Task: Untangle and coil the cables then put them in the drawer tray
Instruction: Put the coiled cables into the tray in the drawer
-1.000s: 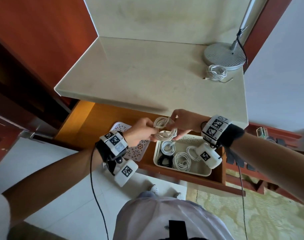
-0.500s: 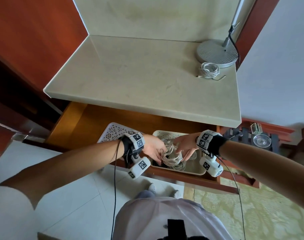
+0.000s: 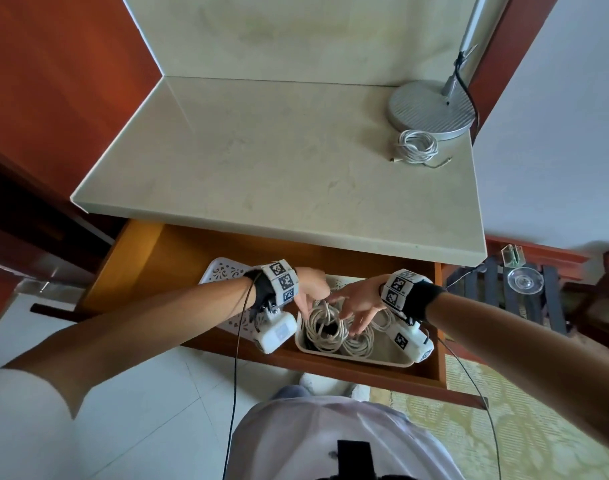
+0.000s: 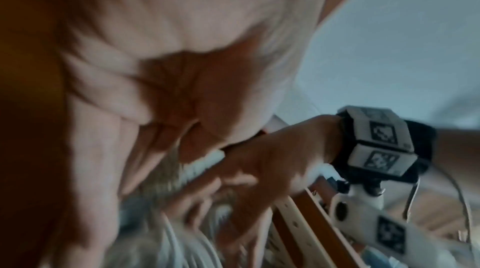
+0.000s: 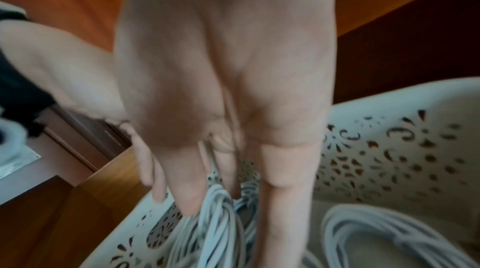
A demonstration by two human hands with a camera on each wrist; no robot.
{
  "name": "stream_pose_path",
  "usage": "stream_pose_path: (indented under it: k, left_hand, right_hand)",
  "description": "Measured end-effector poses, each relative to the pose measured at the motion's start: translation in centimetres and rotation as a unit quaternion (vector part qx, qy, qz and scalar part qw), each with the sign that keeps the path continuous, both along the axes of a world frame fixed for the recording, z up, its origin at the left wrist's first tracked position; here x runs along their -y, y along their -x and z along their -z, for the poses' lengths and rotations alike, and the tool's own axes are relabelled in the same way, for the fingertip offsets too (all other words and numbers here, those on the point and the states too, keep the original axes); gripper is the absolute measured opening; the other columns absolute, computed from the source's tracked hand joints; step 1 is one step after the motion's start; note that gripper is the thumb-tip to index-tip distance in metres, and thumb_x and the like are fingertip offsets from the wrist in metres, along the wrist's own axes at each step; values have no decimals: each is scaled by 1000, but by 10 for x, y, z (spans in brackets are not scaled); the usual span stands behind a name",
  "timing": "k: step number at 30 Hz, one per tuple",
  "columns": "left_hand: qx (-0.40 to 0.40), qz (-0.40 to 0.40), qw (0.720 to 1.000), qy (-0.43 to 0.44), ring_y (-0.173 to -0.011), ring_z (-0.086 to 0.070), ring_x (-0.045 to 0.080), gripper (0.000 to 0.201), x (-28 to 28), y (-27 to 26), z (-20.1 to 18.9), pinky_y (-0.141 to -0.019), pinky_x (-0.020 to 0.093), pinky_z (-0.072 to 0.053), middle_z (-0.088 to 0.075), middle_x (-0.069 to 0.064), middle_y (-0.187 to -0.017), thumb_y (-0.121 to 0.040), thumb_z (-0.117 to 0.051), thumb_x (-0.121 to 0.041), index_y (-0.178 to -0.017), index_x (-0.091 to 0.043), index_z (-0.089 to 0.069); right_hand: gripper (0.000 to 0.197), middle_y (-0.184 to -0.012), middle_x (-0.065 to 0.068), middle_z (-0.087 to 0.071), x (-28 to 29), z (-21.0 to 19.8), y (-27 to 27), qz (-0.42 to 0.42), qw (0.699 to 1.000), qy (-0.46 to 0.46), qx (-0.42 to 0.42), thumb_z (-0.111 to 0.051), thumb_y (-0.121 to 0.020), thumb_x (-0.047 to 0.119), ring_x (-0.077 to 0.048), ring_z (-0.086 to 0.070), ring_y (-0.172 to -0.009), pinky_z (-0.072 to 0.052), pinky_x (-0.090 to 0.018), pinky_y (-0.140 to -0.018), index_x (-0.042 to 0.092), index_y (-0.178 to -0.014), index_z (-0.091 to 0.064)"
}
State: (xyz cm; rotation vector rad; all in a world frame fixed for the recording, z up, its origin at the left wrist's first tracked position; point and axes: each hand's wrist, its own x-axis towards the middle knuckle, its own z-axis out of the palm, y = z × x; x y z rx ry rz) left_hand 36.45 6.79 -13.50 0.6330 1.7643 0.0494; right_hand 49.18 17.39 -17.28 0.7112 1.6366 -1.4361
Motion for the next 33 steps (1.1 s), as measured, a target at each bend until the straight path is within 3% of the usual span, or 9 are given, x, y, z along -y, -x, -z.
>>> stream_pose_path:
  k: [5,9,12,16,19,23,27,29,33]
  left_hand:
    - [-64,85,992,-73,-70,-76,23,41,-39,27,-51,-48,21,-55,-75,18,-98,-111,-38,-23,-111,8,-66]
    - [-42,72,982,-171,-60,-73,20,44,-71,50,-103,-45,21,-51,-78,18,-92,-111,-35,-19,-99,4,-70]
    - [-87,26,959,-267,-59,-71,18,36,-108,55,-125,-46,20,-47,-77,9,-83,-107,-41,-21,-99,-2,-70]
    - [-119,-26,929,-349,-68,-72,27,29,-166,48,-124,-45,23,-49,-69,14,-87,-101,-48,-20,-107,5,-63]
    - [-154,-6,919,-363,-65,-68,28,26,-197,38,-122,-47,25,-53,-69,16,-83,-103,-46,-24,-99,-2,-60]
    - [-162,-7,924,-345,-61,-66,24,39,-230,35,-107,-53,30,-58,-73,14,-83,-105,-46,-31,-102,2,-67]
    - [-121,-65,937,-320,-72,-70,25,43,-247,33,-93,-63,35,-64,-68,12,-86,-108,-45,-35,-114,4,-60]
    - [-100,-92,936,-324,-66,-67,24,38,-250,34,-89,-60,33,-62,-66,13,-86,-109,-45,-33,-115,4,-56]
    - [-65,-117,938,-321,-56,-61,20,35,-250,35,-88,-45,25,-56,-62,14,-86,-111,-40,-22,-119,7,-57]
  right_hand:
    - [61,-166,-13,-33,-22,-37,5,-78,992,-84,-45,-54,-108,27,-28,-71,-104,-63,-35,-85,24,-163,-27]
    - [40,-133,-13,-66,-60,-104,3,-54,990,-62,-112,-48,-110,22,-28,-75,-104,-62,-40,-92,15,-150,-50]
    - [26,-106,-14,-76,-92,-153,0,24,978,-71,-197,-48,-110,20,-28,-77,-93,-63,-35,-79,6,-124,-66]
    - [17,-88,-13,-72,-146,-175,8,267,885,-262,-276,-56,-105,17,-26,-69,-73,-55,-25,-53,8,-97,-67]
    - [15,-87,-16,-74,-177,-168,14,334,796,-460,-209,-57,-100,24,-27,-69,-62,-52,-28,-48,9,-99,-61]
    - [38,-91,-15,-69,-198,-149,20,355,836,-404,-106,-56,-104,37,-28,-75,-62,-53,-27,-41,1,-117,-52]
    - [32,-102,-21,-70,-202,-137,30,402,847,-325,-125,-57,-106,26,-39,-76,-90,-63,-48,-86,-3,-119,-54]
    - [35,-97,-21,-70,-201,-137,32,425,837,-318,-136,-61,-104,28,-42,-75,-96,-60,-54,-93,-5,-114,-55]
    - [39,-101,-20,-74,-200,-138,31,423,841,-309,-140,-70,-98,29,-29,-78,-73,-66,-42,-65,-3,-118,-60]
